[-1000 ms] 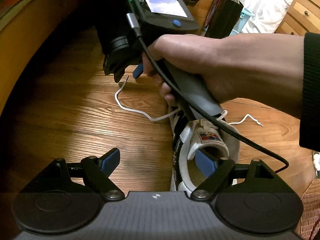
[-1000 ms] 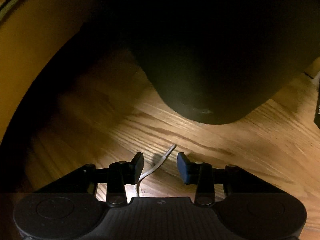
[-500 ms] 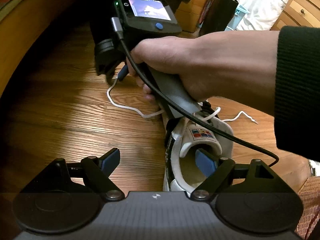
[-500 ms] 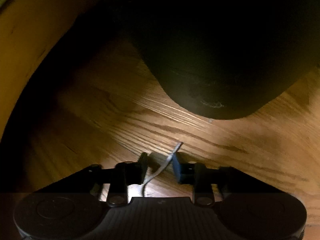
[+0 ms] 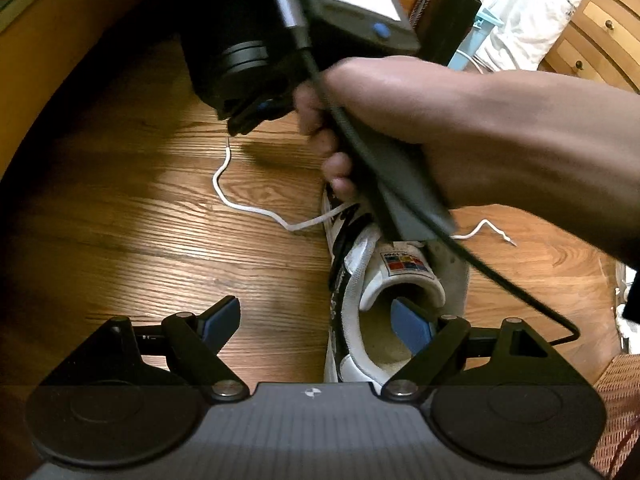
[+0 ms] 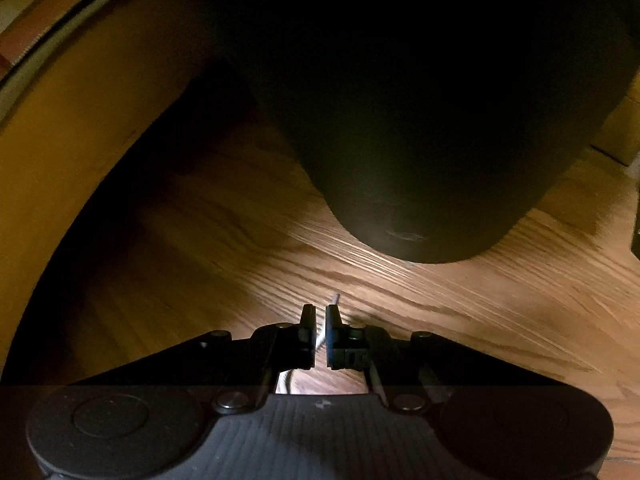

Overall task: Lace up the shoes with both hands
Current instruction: 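Close the right gripper on the white lace tip and hold it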

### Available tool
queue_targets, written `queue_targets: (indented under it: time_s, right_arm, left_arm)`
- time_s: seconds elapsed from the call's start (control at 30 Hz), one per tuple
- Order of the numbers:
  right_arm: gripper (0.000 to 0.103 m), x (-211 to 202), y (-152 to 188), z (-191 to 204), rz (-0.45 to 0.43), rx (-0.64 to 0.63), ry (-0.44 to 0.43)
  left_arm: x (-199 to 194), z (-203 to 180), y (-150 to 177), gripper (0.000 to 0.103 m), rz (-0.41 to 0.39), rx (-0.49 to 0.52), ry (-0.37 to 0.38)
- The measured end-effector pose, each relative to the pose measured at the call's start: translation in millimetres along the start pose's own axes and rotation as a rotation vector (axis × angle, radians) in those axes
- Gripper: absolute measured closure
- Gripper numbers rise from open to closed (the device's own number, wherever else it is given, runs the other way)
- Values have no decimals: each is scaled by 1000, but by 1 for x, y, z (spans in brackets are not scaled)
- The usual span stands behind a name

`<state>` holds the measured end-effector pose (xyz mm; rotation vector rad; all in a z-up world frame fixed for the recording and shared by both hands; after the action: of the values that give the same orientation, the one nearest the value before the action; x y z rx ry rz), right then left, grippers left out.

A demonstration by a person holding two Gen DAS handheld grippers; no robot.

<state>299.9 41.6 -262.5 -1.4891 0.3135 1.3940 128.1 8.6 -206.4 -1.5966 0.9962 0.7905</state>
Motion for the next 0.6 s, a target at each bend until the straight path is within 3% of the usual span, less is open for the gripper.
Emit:
queue_targets:
  time_s: [0.1, 0.6]
  right_arm:
    - [91, 6, 3, -6, 16, 19, -12]
    - [90, 30, 3, 5, 85, 33, 1]
  left_arm:
    - [0, 0, 0, 17, -3, -5, -4]
    - [-3, 0, 1, 17, -7, 13, 3]
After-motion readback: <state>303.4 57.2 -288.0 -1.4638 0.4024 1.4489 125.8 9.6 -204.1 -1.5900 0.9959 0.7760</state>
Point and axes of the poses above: each gripper's, at about its wrist camera, not at the fingertips, and x roughly the way its jaws point, z to its left, y to its underside, the point moved 6 cm from there along x, roughly the way its jaws point, and after that the axes turned 3 degrees about -x, right-handed, at the moved point
